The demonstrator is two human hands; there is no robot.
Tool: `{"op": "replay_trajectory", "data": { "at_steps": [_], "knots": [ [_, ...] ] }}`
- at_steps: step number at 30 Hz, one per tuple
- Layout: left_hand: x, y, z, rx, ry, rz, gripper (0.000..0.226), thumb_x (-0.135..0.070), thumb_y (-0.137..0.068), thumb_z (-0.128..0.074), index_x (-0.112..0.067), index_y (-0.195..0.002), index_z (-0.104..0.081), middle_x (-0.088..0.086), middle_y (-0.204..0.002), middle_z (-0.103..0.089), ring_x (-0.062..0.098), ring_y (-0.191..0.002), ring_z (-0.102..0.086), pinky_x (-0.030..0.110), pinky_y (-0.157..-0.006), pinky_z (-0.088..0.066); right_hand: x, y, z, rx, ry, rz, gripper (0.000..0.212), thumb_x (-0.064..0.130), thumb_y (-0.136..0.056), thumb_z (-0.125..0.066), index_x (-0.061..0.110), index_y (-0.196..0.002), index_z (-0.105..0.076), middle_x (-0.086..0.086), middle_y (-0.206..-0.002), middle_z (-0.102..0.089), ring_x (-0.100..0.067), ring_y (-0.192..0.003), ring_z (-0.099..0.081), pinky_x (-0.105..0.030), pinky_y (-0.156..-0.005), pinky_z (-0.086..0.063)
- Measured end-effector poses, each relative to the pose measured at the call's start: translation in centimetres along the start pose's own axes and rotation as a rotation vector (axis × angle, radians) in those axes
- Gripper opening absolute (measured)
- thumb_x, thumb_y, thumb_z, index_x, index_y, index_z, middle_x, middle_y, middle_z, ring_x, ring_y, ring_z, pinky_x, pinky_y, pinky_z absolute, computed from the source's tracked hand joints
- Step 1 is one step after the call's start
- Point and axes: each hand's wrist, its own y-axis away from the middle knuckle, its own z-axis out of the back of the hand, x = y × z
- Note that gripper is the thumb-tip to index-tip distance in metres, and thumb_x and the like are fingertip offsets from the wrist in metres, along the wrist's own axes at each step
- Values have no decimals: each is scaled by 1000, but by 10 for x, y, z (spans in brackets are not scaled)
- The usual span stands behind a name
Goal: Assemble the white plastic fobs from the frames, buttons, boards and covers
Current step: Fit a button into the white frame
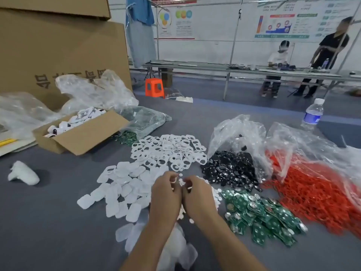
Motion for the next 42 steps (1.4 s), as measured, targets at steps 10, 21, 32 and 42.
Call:
{"op": "replay_trajectory", "data": {
  "at_steps": [10,21,32,42],
  "knots": [
    [53,-128,-59,83,-525,19,22,-25,-106,-49,-14,-120,-60,9,-126,-57,28,-121,-45,35,-99,-39,-18,-138,-58,-35,572,3,19,21,-100,-48,16,-109,-63,-4,-114,-62,-23,-108,-52,-33,-95,-37],
    [22,-103,-28,13,143,-14,8,-13,-100,-64,-20,-99,-67,-7,-90,-73,11,-88,-70,24,-78,-55,-8,-95,-10,-142,-254,-50,24,7,-90,-64,30,-84,-63,8,-69,-69,0,-55,-57,-14,-44,-42],
    [-67,67,-14,417,908,239,18,-7,-87,-78,-14,-104,-80,8,-101,-80,18,-96,-76,20,-77,-58,-25,94,107,-280,-829,-263,9,1,-88,-71,9,-92,-72,-22,-77,-73,-23,-68,-69,-27,-57,-55],
    [-56,170,-72,660,402,-115,15,-8,-90,-77,-23,-94,-79,-9,-89,-79,4,-88,-74,18,-81,-53,-98,221,131,-410,-549,-456,17,19,-86,-78,11,-79,-65,-7,-64,-71,-16,-58,-64,-32,-61,-54]
  ]
}}
